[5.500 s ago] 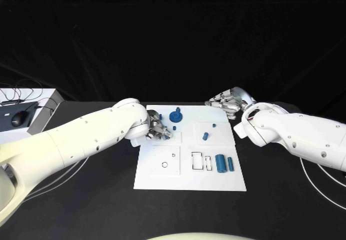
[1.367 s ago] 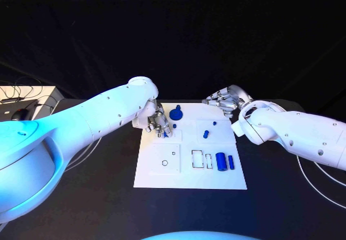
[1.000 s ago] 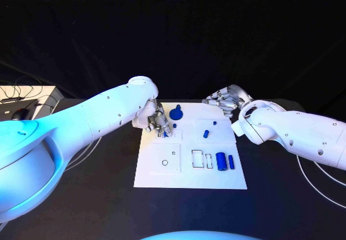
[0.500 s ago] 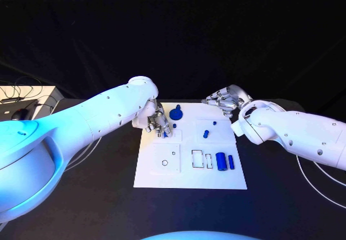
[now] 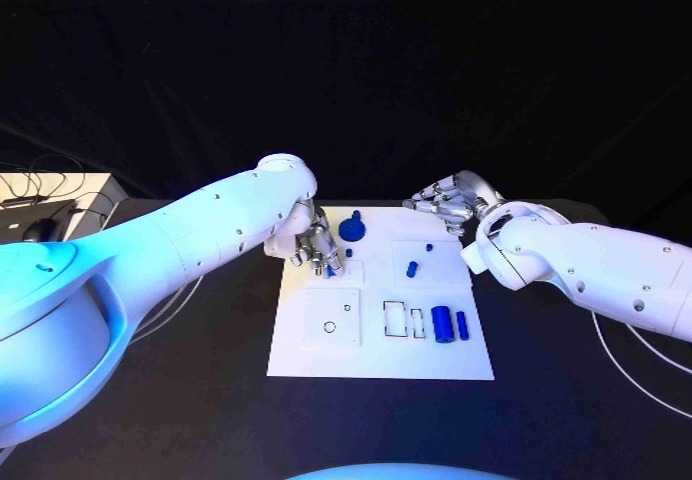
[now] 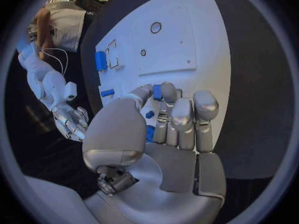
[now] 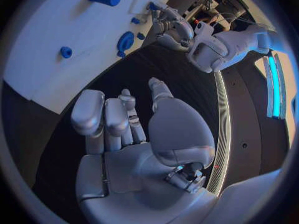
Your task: Assemble the parts on the task board
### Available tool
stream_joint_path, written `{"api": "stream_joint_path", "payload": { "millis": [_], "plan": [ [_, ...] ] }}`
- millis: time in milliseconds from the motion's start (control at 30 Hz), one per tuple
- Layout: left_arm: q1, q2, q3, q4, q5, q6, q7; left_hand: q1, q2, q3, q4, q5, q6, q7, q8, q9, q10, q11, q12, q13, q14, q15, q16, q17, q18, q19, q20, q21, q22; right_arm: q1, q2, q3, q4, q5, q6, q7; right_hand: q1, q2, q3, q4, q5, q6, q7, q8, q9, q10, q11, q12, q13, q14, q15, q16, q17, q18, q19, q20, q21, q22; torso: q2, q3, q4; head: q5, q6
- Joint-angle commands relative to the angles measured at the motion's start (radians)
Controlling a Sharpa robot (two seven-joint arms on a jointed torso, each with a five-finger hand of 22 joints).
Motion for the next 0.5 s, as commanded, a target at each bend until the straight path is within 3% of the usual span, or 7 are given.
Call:
{"api": "stream_joint_path", "payload": {
  "millis": [33,233,500],
  "plan": [
    [-0.002,0.004,-0.001,-0.004,0.003,0.021,-0.004,-0.006,0.010,0.201,-0.198,0.005,0.010,-0.005,-0.002,0.000,0.001,-0.006,-0.002,0.001,0.005,-0.001,0.006,0.000,-0.002,0.005,0.000,0.002,0.000,0.000,0.000,0.000,0.000,-0.009,0.007,0.008,-0.005,0.000,-0.006,-0.001,0.007,0.001,0.006,-0.004,0.001,-0.004,-0.001,-0.003,0.000,-0.003,-0.004,-0.007,-0.002,0.006,0.049,-0.005,-0.005,0.127,0.000,0.0002,0.0012,0.000,0.001],
    [-0.002,0.010,-0.002,-0.013,0.013,-0.004,-0.008,-0.033,0.043,0.173,-0.191,0.003,0.006,-0.012,0.009,0.018,0.000,-0.008,0.005,0.005,0.006,-0.004,0.007,0.002,-0.004,0.010,-0.002,0.003,0.003,0.000,0.001,0.000,0.000,-0.009,0.008,0.008,-0.005,0.000,-0.006,-0.001,0.007,0.001,0.006,-0.004,0.001,-0.004,-0.001,-0.004,0.000,-0.003,-0.004,-0.007,-0.003,0.006,0.050,-0.005,-0.005,0.127,0.000,-0.0004,-0.0001,0.001,0.000],
    [-0.003,0.015,-0.002,-0.017,0.016,-0.026,-0.002,-0.042,0.052,0.150,-0.178,0.000,0.012,-0.020,0.021,0.027,0.006,-0.012,0.009,0.008,0.008,-0.006,0.012,0.008,-0.007,0.015,-0.005,0.009,0.011,0.000,0.001,0.000,0.000,-0.010,0.011,0.007,-0.005,0.000,-0.006,-0.001,0.006,0.000,0.006,-0.004,0.001,-0.005,-0.001,-0.005,-0.001,-0.003,-0.004,-0.008,-0.004,0.007,0.049,-0.005,-0.007,0.126,0.000,-0.0005,0.0001,0.000,-0.001]
  ]
}}
